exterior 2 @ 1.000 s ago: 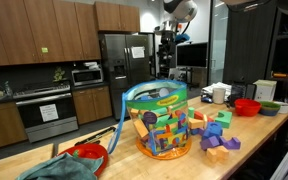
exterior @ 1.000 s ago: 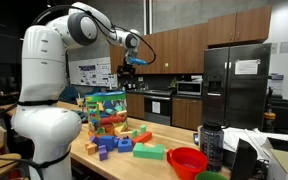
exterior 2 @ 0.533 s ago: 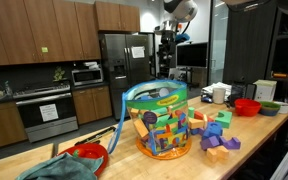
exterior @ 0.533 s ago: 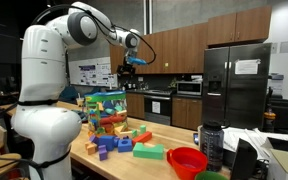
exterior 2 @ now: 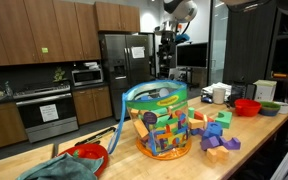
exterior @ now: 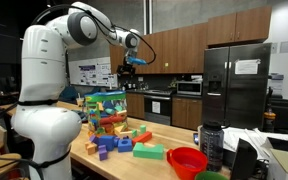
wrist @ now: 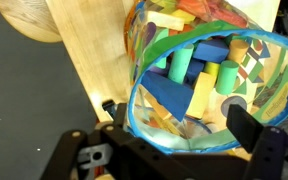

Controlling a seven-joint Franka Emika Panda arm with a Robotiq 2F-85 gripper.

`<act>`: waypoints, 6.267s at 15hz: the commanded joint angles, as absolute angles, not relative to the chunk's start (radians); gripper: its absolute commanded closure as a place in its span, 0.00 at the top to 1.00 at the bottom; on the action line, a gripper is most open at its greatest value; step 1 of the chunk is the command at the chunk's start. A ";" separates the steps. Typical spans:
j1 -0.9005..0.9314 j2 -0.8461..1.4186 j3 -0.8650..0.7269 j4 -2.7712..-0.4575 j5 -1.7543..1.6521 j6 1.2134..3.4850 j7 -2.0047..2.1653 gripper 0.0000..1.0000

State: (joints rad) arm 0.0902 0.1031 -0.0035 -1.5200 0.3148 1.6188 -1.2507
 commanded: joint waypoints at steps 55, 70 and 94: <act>0.190 0.095 0.219 -1.819 0.123 1.932 -1.350 0.94; 0.196 0.124 0.235 -1.832 0.134 1.986 -1.352 1.00; 0.178 0.136 0.234 -1.887 0.138 2.005 -1.372 1.00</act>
State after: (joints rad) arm 0.1852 0.1555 0.2373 -1.8652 0.1463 2.0182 -1.3632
